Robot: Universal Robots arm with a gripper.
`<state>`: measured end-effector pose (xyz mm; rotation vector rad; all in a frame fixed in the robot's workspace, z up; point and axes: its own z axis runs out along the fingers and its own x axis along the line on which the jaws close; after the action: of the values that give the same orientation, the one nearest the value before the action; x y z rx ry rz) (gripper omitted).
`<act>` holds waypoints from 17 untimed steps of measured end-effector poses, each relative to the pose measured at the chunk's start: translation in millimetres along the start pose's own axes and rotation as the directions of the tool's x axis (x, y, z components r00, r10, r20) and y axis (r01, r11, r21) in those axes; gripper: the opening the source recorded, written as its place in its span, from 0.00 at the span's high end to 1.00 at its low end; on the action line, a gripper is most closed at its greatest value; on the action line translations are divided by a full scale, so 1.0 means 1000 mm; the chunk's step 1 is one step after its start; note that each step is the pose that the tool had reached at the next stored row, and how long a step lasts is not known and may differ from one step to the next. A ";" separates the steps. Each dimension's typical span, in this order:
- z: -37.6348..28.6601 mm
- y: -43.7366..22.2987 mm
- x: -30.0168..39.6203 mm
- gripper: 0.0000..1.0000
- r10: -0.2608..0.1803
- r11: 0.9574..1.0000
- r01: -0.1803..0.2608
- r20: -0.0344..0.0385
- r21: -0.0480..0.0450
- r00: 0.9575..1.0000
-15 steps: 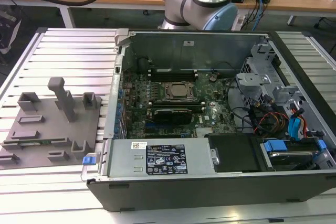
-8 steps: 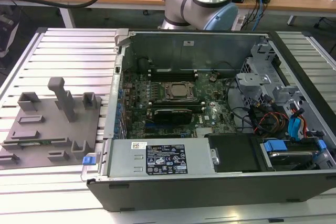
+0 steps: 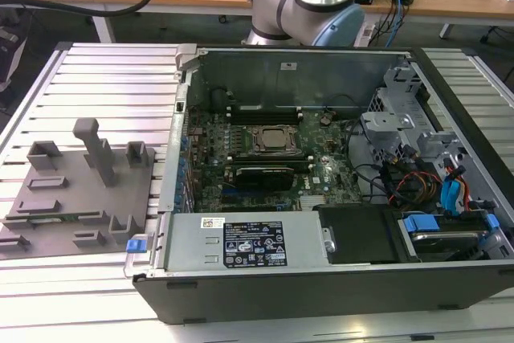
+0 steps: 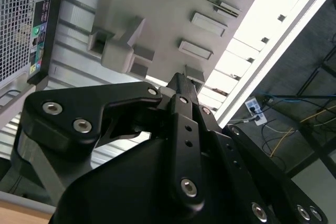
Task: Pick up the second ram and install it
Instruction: 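Reach for the second ram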
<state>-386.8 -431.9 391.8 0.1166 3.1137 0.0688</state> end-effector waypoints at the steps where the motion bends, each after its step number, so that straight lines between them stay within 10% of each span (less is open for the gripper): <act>1: 0.0001 -0.0011 0.0000 0.90 0.000 1.000 0.000 0.000 0.000 1.000; 17: 0.0017 -0.0148 0.0003 0.90 0.000 1.000 0.000 0.000 0.000 1.000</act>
<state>-388.1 -446.5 389.5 0.1166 3.1137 0.0687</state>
